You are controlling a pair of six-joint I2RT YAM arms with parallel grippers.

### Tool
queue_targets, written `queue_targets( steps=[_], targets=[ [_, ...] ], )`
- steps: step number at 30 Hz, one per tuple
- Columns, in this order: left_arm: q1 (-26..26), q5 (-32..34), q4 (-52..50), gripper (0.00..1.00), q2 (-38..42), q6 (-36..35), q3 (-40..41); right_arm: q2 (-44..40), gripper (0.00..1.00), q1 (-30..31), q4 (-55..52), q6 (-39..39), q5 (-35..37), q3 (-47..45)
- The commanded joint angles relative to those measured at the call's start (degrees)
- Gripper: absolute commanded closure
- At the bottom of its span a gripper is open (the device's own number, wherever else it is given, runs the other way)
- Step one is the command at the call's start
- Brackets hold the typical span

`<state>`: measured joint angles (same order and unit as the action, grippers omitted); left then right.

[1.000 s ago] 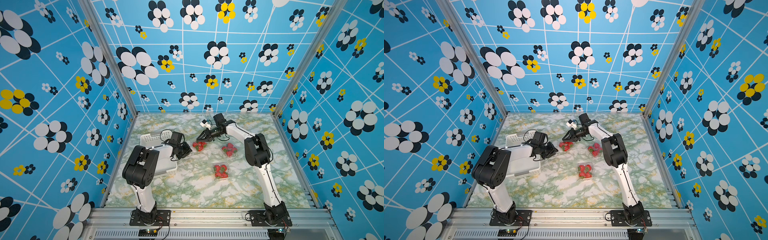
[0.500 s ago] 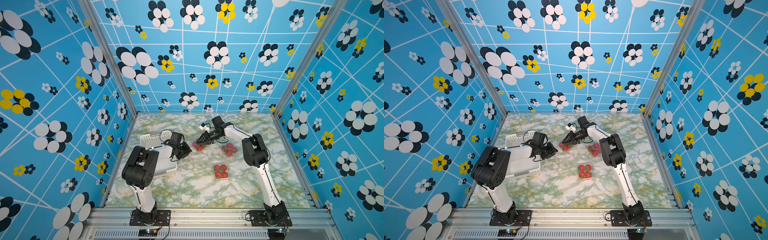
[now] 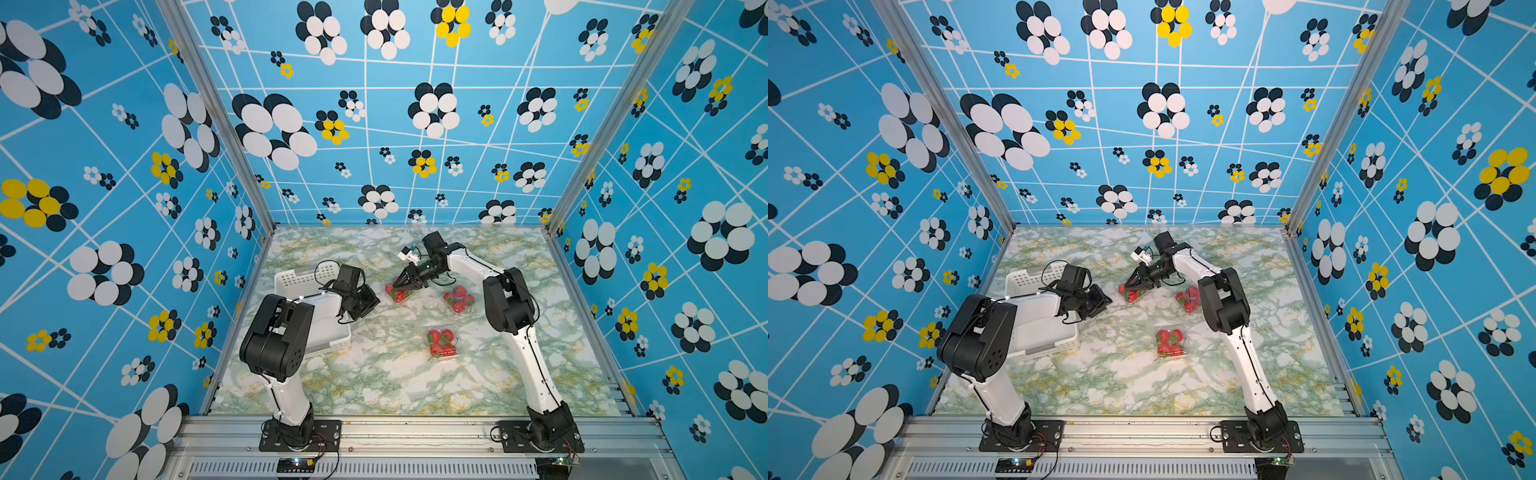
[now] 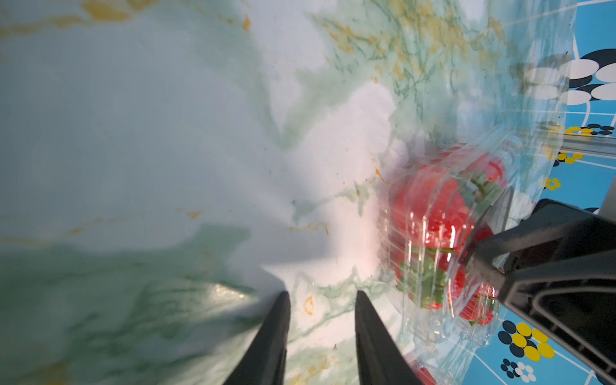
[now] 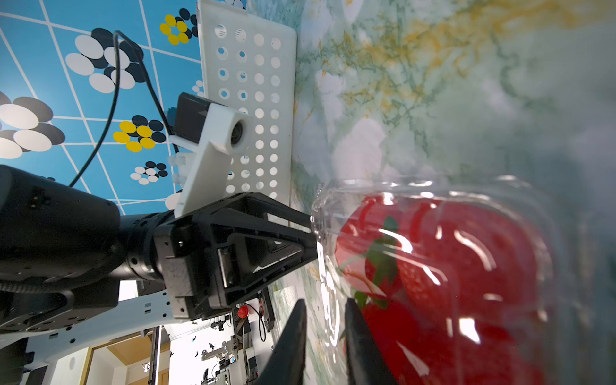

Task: Pack strawberries into containers
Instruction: Close the packing box at the center of the board.

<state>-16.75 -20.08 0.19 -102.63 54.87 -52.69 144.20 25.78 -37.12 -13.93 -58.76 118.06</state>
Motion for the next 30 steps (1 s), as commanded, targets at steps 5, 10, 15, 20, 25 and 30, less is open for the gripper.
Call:
queue_targets(
  steps=[5, 10, 15, 20, 25, 30],
  targets=[
    [0.3, -1.8, 7.8, 0.61, 2.6, 1.1, 2.2, 1.6, 0.77, 0.5, -3.3, 1.3, 5.2, 0.1],
    [0.6, -2.8, 12.1, 0.58, 0.8, 2.3, 2.8, 1.7, 0.77, 0.5, -3.1, 1.2, 4.9, 0.2],
    [0.5, -3.5, 17.0, 0.58, -1.1, 4.4, 3.6, 1.3, 0.77, 0.5, -3.2, 1.4, 5.0, -0.1],
    [1.1, -4.0, 23.7, 0.5, -3.2, 6.5, 5.0, 1.3, 0.77, 0.5, -3.2, 1.3, 4.8, -0.1],
    [1.2, -4.3, 27.7, 0.52, -4.8, 7.7, 5.8, 1.2, 0.77, 0.5, -3.3, 1.4, 4.8, -0.2],
    [1.2, -4.7, 34.2, 0.53, -5.2, 9.7, 6.9, 1.3, 0.77, 0.5, -3.1, 1.2, 4.9, -0.2]
  ],
)
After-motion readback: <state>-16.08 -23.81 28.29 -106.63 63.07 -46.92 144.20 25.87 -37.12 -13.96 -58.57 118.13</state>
